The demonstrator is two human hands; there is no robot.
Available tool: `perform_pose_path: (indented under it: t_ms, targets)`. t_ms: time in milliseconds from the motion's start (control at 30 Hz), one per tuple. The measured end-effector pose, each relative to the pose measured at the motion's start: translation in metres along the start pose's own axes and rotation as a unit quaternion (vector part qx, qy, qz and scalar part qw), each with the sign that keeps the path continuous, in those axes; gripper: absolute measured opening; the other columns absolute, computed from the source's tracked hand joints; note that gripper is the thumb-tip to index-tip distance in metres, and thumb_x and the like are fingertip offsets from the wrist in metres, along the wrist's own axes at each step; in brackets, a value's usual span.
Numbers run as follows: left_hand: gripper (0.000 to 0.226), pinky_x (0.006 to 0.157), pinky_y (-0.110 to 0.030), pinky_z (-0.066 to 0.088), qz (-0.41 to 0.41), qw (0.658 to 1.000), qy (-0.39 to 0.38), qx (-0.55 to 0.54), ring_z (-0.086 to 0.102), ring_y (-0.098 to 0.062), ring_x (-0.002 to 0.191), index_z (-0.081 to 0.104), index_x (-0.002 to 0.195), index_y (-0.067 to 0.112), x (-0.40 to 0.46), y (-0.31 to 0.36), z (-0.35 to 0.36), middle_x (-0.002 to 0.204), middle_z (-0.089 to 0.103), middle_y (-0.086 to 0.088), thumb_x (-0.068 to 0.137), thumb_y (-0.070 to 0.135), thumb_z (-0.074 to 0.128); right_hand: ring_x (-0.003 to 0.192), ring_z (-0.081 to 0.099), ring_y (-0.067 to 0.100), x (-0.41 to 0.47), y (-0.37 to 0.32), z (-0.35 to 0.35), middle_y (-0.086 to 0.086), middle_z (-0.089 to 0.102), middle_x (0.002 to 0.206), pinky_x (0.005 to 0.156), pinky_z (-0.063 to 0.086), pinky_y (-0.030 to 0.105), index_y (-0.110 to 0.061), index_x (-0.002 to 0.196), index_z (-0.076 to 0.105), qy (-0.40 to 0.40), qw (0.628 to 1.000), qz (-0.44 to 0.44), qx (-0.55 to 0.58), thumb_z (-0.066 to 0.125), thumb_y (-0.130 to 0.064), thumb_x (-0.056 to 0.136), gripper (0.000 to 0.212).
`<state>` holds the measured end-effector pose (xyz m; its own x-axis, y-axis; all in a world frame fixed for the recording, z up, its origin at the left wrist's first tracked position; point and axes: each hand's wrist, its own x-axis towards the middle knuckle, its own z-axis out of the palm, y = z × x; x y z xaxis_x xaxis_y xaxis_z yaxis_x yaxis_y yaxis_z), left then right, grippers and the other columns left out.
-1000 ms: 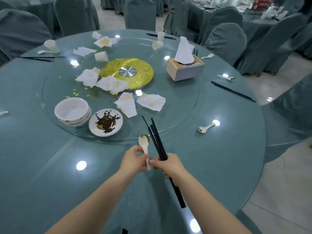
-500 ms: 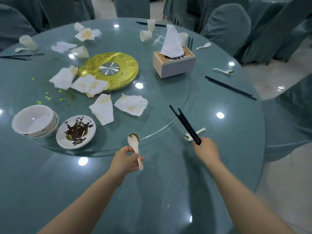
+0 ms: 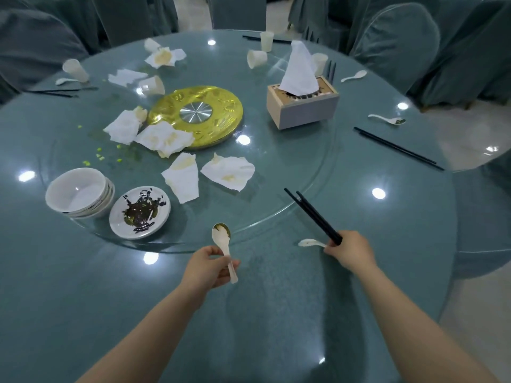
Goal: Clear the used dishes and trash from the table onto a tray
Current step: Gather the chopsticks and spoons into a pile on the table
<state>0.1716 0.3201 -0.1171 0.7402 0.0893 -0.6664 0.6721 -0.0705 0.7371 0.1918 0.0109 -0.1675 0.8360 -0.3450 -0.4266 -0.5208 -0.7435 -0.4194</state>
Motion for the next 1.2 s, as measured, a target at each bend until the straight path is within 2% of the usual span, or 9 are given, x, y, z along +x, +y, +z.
perform_pose_path:
  t_ms: [100, 267, 400, 500, 633, 833, 1000, 1100, 1200]
  targets:
    - [0.012, 0.070, -0.033, 0.056, 0.002, 1.000, -0.001, -0.014, 0.069, -0.024, 0.075, 0.051, 0.097, 0.006, -0.012, -0.005, -0.003, 0.087, 0.074, -0.014, 0.088, 0.000, 0.056, 0.061, 0.063, 0.016, -0.041, -0.015, 0.015, -0.001, 0.066, 0.061, 0.057, 0.047, 0.026, -0.018, 0.064, 0.065, -0.024, 0.992, 0.019, 0.124, 0.077, -0.025, 0.069, 0.015]
    - [0.009, 0.072, -0.035, 0.057, 0.012, 0.999, -0.029, -0.011, 0.069, -0.024, 0.076, 0.050, 0.093, 0.008, -0.037, -0.015, -0.011, 0.087, 0.073, -0.016, 0.090, 0.000, 0.054, 0.039, 0.046, -0.001, -0.112, -0.064, 0.038, -0.011, 0.054, 0.046, 0.038, 0.033, 0.011, -0.018, 0.061, 0.067, -0.052, 0.961, -0.014, 0.272, 0.076, -0.016, 0.073, 0.014]
    - [0.007, 0.052, -0.026, 0.053, 0.047, 0.998, -0.052, 0.000, 0.070, -0.021, 0.068, 0.050, 0.093, 0.007, -0.061, -0.028, -0.025, 0.086, 0.072, -0.018, 0.092, 0.001, 0.054, 0.034, 0.042, -0.002, -0.166, -0.106, 0.057, -0.012, 0.051, 0.041, 0.036, 0.031, 0.014, -0.017, 0.064, 0.066, -0.096, 0.934, -0.045, 0.341, 0.075, -0.013, 0.073, 0.014]
    - [0.015, 0.053, -0.029, 0.056, 0.071, 0.995, -0.076, -0.006, 0.071, -0.025, 0.067, 0.051, 0.100, 0.004, -0.078, -0.040, -0.044, 0.082, 0.073, -0.019, 0.088, 0.004, 0.061, 0.033, 0.040, 0.000, -0.200, -0.129, 0.071, -0.011, 0.050, 0.042, 0.036, 0.030, 0.015, -0.016, 0.067, 0.065, -0.099, 0.930, -0.058, 0.350, 0.074, -0.013, 0.073, 0.011]
    - [0.013, 0.055, -0.029, 0.056, 0.088, 0.991, -0.100, 0.008, 0.072, -0.024, 0.068, 0.053, 0.096, 0.010, -0.099, -0.058, -0.082, 0.074, 0.074, -0.011, 0.087, 0.010, 0.063, 0.035, 0.038, 0.005, -0.247, -0.147, 0.096, -0.010, 0.050, 0.045, 0.036, 0.028, 0.016, -0.018, 0.065, 0.064, -0.082, 0.935, -0.049, 0.343, 0.076, -0.016, 0.072, 0.015]
    - [0.007, 0.062, -0.034, 0.058, 0.107, 0.985, -0.129, 0.033, 0.072, -0.026, 0.074, 0.053, 0.094, 0.014, -0.123, -0.090, -0.128, 0.085, 0.073, -0.013, 0.094, 0.021, 0.055, 0.033, 0.037, 0.001, -0.311, -0.161, 0.134, -0.012, 0.047, 0.040, 0.034, 0.027, 0.015, -0.020, 0.059, 0.055, -0.032, 0.931, -0.046, 0.360, 0.075, -0.013, 0.073, 0.025]
    - [0.008, 0.053, -0.029, 0.056, 0.107, 0.980, -0.157, 0.055, 0.070, -0.026, 0.068, 0.051, 0.091, 0.009, -0.146, -0.102, -0.138, 0.071, 0.072, -0.012, 0.097, 0.014, 0.049, 0.034, 0.037, -0.001, -0.356, -0.145, 0.143, -0.011, 0.048, 0.043, 0.034, 0.028, 0.014, -0.019, 0.063, 0.057, -0.002, 0.929, -0.025, 0.368, 0.081, -0.023, 0.071, 0.026]
    - [0.006, 0.051, -0.027, 0.055, 0.094, 0.976, -0.191, 0.037, 0.072, -0.023, 0.069, 0.049, 0.094, 0.008, -0.159, -0.104, -0.135, 0.076, 0.072, -0.017, 0.098, 0.012, 0.046, 0.033, 0.036, 0.004, -0.374, -0.122, 0.137, -0.007, 0.048, 0.052, 0.035, 0.028, 0.016, -0.019, 0.069, 0.059, 0.031, 0.925, 0.028, 0.378, 0.076, -0.032, 0.075, 0.023]
    - [0.006, 0.060, -0.030, 0.057, 0.094, 0.971, -0.213, 0.051, 0.072, -0.023, 0.072, 0.049, 0.095, 0.009, -0.170, -0.108, -0.124, 0.077, 0.073, -0.015, 0.097, 0.013, 0.045, 0.033, 0.035, 0.005, -0.391, -0.091, 0.125, -0.004, 0.049, 0.056, 0.036, 0.028, 0.017, -0.020, 0.073, 0.059, 0.064, 0.912, 0.073, 0.398, 0.070, -0.032, 0.080, 0.018]
